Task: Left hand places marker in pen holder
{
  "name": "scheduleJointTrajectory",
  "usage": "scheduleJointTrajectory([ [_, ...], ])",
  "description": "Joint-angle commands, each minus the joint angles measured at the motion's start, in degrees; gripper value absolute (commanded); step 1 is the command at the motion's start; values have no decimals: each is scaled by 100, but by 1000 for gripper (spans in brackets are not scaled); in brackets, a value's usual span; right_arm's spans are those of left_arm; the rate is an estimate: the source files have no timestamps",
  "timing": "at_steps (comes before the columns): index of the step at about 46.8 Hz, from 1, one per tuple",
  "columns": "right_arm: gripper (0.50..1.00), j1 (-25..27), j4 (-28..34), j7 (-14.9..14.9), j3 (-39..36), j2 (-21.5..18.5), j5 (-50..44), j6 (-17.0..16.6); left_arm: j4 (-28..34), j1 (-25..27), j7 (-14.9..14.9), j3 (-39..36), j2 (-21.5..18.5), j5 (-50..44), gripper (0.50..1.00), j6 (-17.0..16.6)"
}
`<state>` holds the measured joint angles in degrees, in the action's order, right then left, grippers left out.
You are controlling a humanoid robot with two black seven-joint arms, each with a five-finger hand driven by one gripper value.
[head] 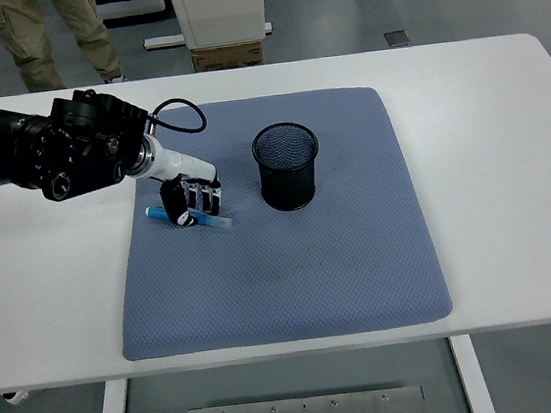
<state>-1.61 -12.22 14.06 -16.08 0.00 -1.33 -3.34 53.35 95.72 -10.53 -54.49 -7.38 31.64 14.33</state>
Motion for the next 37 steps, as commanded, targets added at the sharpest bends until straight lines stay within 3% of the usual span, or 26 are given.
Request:
scheduleJointTrajectory([
  [1,1000,3,0,0,-1,0,1,8,0,0,-1,0,-9,0,604,-1],
  [26,1000,-6,0,0,-1,0,-8,0,97,158,-1,88,-17,0,616,52],
  [37,1000,-6,0,0,-1,0,-8,0,562,448,-1,62,-26,9,616,-211],
])
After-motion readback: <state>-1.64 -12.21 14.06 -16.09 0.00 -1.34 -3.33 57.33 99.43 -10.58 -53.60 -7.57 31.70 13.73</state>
